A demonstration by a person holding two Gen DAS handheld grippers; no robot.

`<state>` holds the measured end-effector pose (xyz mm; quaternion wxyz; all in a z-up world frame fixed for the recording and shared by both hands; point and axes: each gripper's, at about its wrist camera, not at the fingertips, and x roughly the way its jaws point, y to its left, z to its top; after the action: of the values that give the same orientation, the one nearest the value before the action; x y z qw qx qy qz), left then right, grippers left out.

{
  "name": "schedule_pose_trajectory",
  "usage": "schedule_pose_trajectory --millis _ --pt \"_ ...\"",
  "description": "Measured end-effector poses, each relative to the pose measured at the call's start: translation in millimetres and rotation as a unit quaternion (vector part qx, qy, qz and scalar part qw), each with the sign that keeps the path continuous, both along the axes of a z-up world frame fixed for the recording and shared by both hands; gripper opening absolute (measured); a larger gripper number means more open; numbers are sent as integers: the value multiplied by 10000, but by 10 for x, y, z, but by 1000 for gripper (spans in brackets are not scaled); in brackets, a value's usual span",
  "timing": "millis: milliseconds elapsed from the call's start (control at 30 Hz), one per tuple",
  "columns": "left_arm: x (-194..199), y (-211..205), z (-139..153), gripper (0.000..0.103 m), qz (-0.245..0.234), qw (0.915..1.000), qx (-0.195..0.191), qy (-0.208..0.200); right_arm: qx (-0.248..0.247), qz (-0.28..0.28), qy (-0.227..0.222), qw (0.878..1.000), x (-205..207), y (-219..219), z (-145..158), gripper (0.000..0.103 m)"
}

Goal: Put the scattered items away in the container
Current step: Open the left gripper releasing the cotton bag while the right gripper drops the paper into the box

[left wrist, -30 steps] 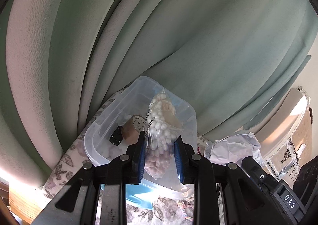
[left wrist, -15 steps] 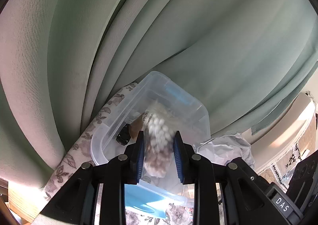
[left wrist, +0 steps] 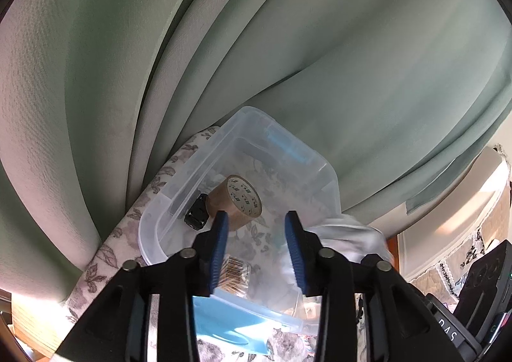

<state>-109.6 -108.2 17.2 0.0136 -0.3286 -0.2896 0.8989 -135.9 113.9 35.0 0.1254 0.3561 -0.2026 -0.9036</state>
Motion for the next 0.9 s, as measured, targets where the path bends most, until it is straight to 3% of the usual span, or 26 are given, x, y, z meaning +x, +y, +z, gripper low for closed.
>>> schedule_pose_trajectory --millis 133,400,633,900 --pt "-22 23 -18 40 -18 10000 -33 -3 1 -24 9 10000 10 17 -7 51" --pt "5 35 22 58 -40 10000 -63 -53 -75 -130 -19 9999 60 111 -3 56" --pt "37 88 78 68 -82 9998 -141 -86 -95 -249 31 9996 151 194 2 70" --pt "108 226 184 69 -219 9990 -385 -100 -206 -418 172 9988 340 346 30 83"
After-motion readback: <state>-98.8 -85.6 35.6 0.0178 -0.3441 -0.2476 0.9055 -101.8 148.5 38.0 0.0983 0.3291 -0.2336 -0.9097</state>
